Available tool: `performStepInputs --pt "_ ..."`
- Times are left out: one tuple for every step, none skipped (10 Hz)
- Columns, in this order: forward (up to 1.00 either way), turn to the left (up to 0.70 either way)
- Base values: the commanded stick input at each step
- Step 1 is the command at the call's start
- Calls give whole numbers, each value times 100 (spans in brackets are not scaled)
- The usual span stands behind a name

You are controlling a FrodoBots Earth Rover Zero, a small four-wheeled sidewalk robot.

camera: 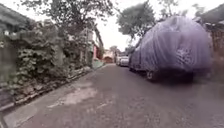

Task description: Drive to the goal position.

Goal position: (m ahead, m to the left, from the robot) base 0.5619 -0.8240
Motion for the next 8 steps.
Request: performStepInputs --pt "70 0" --pt "70 0" --pt "70 0" --pt "70 0" --pt "70 0" --pt "70 0" --pt "70 0" --pt "70 0"
